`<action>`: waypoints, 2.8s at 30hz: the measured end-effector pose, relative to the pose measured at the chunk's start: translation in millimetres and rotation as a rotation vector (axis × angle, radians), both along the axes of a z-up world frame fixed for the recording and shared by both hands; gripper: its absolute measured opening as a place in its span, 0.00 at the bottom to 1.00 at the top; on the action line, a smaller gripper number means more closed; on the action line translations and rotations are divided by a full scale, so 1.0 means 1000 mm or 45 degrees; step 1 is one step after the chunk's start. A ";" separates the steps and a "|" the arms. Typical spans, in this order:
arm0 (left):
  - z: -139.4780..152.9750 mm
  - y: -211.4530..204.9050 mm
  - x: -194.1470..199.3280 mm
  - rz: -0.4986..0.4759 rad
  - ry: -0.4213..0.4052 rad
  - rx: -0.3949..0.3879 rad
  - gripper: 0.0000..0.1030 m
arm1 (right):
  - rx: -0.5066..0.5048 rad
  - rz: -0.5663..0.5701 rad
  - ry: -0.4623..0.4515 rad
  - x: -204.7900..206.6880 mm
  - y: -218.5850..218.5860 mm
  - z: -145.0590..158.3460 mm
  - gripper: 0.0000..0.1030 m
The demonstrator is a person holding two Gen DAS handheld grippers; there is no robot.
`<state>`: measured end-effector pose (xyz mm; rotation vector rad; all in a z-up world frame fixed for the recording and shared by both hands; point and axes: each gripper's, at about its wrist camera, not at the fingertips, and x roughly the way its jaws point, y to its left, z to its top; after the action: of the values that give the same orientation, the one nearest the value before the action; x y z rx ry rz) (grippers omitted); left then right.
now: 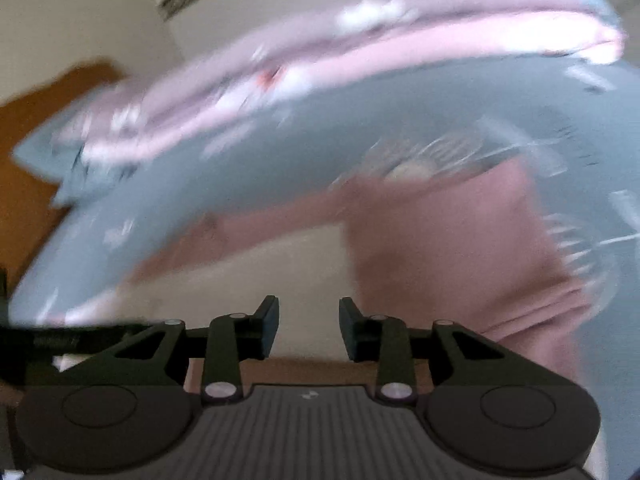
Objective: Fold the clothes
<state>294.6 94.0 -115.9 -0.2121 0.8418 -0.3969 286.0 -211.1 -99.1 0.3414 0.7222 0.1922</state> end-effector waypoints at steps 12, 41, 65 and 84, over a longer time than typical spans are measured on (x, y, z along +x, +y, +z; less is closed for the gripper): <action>-0.023 0.008 0.008 0.094 0.077 0.109 0.73 | 0.024 -0.247 0.127 0.005 -0.083 -0.037 0.21; 0.025 0.040 -0.061 0.230 0.034 0.042 0.77 | -0.121 -0.020 0.053 -0.074 -0.023 0.051 0.46; 0.031 0.029 -0.266 0.515 0.236 -0.176 0.78 | -0.193 0.210 0.123 -0.226 0.029 0.062 0.47; -0.016 -0.010 -0.302 0.376 0.369 0.078 0.82 | -0.017 0.285 0.280 -0.236 0.022 -0.012 0.38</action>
<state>-6.9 84.4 -131.4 -0.3375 1.0875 -0.0626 49.6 -188.9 -110.8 0.2711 0.9791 0.3655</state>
